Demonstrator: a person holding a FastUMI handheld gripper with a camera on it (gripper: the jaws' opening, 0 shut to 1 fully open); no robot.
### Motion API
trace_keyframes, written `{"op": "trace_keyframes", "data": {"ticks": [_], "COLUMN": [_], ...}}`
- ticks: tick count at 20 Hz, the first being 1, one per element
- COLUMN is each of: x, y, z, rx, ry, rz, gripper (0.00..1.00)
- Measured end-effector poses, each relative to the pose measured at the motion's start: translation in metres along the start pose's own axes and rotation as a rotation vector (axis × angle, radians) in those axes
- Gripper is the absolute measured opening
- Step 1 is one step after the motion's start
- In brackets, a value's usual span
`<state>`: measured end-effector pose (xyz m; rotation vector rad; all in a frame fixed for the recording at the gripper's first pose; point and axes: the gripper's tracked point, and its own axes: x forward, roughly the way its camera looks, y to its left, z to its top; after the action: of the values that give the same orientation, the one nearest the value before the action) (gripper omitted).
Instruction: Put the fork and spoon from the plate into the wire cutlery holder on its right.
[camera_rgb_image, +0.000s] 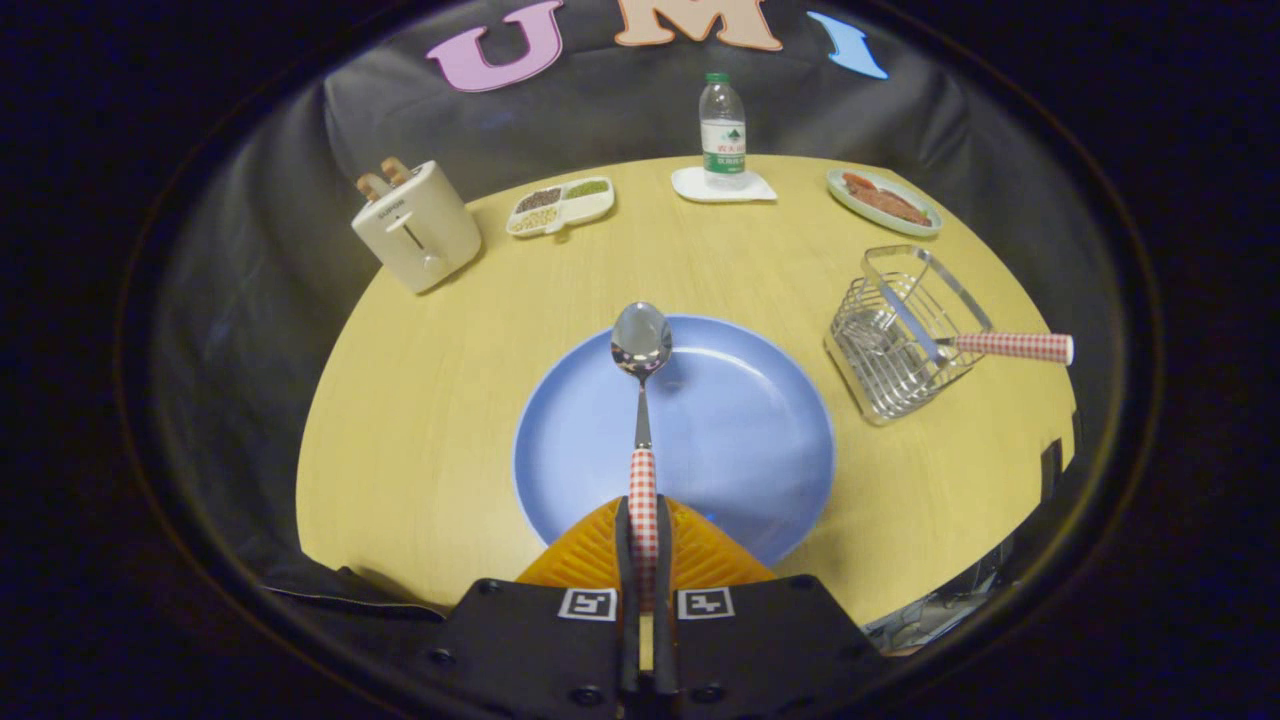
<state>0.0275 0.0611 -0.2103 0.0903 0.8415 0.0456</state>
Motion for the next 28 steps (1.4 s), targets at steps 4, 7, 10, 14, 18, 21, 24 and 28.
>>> {"op": "trace_keyframes", "data": {"ticks": [4,7,10,14,18,21,24,28], "x": [-0.033,-0.056,-0.079,-0.086,-0.086,-0.085,-0.081,-0.071], "y": [-0.016,-0.036,-0.069,-0.107,-0.133,-0.145,-0.153,-0.159], "z": [0.024,0.046,0.066,0.071,0.064,0.059,0.060,0.054], "rx": [0.001,0.002,0.006,-0.005,0.002,-0.019,-0.030,-0.030], "ry": [-0.024,-0.038,-0.049,0.003,0.093,0.195,0.303,0.458], "rz": [0.008,-0.005,-0.036,-0.094,-0.114,-0.112,-0.115,-0.118], "gripper": [0.08,0.08,0.08,0.08,0.08,0.08,0.08,0.08]}}
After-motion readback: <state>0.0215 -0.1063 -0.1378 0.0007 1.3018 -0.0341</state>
